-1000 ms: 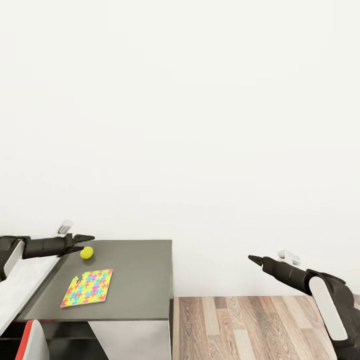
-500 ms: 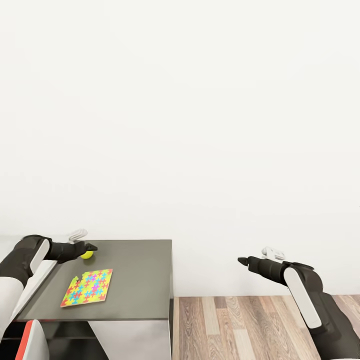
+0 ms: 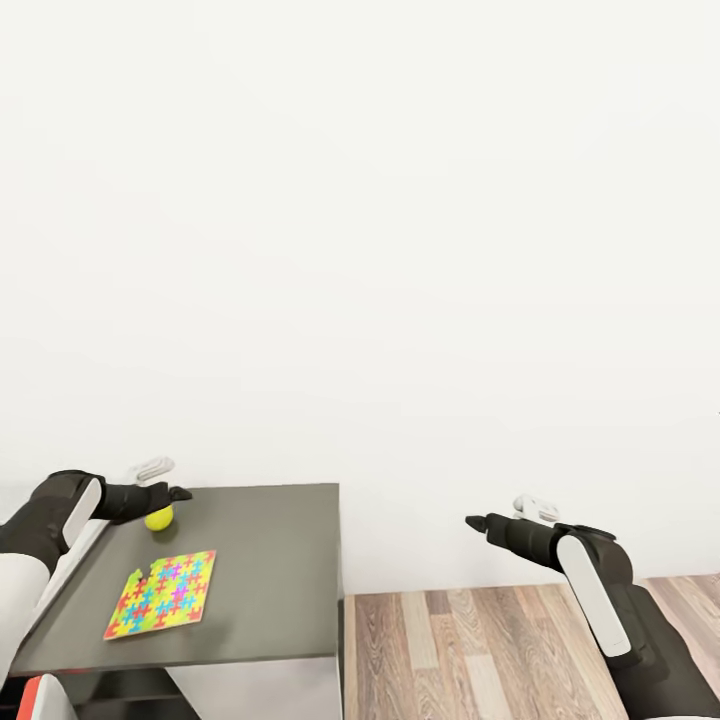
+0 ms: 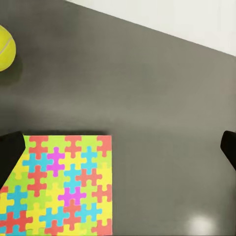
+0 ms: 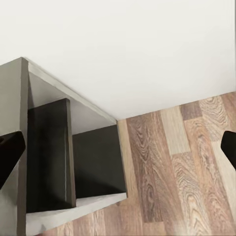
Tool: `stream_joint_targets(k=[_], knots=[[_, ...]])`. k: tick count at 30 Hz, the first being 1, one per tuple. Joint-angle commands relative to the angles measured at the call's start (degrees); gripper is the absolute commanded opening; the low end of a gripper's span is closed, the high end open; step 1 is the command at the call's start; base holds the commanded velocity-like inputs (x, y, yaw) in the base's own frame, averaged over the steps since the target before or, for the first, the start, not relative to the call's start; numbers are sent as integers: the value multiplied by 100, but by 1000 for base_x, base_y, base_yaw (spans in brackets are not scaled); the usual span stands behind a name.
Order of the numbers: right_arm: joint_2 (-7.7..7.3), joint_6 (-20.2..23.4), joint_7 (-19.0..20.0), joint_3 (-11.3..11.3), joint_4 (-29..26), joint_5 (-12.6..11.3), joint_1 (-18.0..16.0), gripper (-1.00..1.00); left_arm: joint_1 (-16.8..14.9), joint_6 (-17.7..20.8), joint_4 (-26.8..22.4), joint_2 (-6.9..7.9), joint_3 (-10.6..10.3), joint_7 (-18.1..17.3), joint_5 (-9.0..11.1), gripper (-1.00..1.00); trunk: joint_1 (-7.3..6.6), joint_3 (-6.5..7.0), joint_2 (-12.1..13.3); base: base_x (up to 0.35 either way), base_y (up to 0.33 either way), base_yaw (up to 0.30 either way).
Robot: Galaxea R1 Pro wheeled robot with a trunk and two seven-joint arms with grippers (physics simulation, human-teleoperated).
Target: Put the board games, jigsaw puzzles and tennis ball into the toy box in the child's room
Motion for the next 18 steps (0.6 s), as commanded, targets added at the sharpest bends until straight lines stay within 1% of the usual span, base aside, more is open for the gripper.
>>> stream_joint_targets(k=[1, 5, 12, 18], knots=[[1, 22, -58, 2, -6, -60, -8, 100, -5, 39, -4, -1, 11, 3, 15, 100, 4, -22, -14, 42, 29, -102], [6, 23, -57, 3, -5, -59, -6, 100, -5, 39, -4, -1, 2, 85, 12, 100, 4, -58, -14, 20, 23, -107], [9, 28, -57, 10, -2, -58, -5, 100, -5, 64, -4, -1, 9, 342, 11, 100, 4, -119, -14, -16, 165, -111], [9, 31, -58, 11, 2, -58, -8, 100, -5, 68, -4, -4, 4, 491, 11, 100, 4, -172, -14, -15, 59, -112]])
